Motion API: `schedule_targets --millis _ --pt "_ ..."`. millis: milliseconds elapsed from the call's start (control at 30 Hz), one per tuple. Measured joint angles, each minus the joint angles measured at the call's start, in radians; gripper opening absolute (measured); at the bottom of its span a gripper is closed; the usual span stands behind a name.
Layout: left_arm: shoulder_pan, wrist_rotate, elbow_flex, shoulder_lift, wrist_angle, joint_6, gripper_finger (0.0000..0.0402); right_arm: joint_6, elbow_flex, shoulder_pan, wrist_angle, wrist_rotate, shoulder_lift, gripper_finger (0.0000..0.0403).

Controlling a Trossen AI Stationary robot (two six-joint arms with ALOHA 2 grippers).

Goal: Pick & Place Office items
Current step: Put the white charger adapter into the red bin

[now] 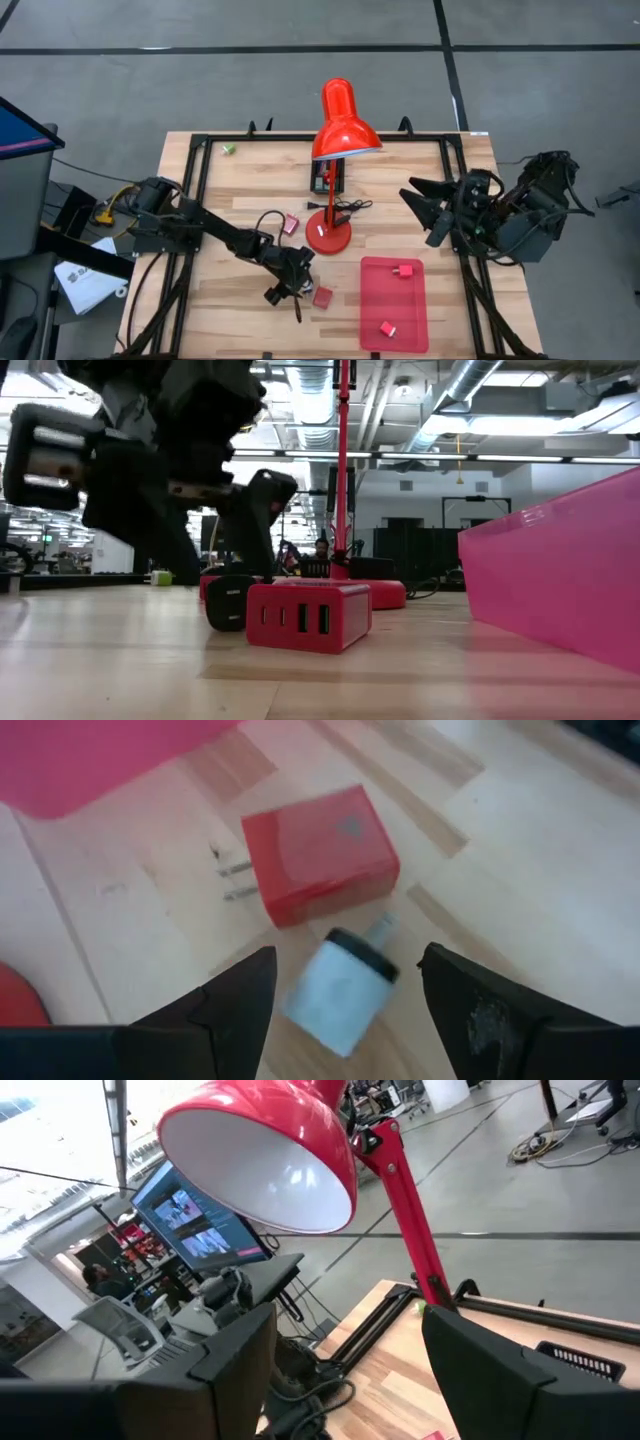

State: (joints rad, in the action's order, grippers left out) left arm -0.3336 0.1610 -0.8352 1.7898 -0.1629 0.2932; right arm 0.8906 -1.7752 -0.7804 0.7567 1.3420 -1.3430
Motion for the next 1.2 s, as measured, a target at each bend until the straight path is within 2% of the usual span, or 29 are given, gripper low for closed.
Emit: schedule_targets --millis 300,433,633,800,900,1033,1200 --pt "0.004 0.005 0.000 0.042 -0.011 0.020 0.0229 0.000 0.000 -0.045 -0.016 0.055 -0.002 0.0245" --pt "0.004 0.004 0.000 0.040 -0.003 -0.007 0.0195 0.000 0.000 -0.059 -0.016 0.086 -0.002 0.0245" --pt "0.004 0.004 0.000 0.036 0.004 -0.080 0.0121 0.000 0.000 -0.065 -0.013 0.100 -0.002 0.0245" --pt "0.004 0.004 -0.001 0.032 0.017 -0.128 0.0120 0.000 0.000 -0.064 -0.012 0.100 -0.002 0.0245" --pt "0.007 0.000 0.000 0.004 0.074 -0.145 0.0120 0.000 0.000 -0.064 -0.014 0.100 -0.002 0.0245" --pt "0.015 -0.043 0.002 -0.112 0.153 -0.149 0.0120 0.000 0.000 -0.064 -0.020 0.100 -0.002 0.0245" --pt "0.051 -0.041 0.000 -0.274 0.042 -0.226 0.0120 -0.006 0.000 -0.064 -0.017 0.100 -0.002 0.0245"
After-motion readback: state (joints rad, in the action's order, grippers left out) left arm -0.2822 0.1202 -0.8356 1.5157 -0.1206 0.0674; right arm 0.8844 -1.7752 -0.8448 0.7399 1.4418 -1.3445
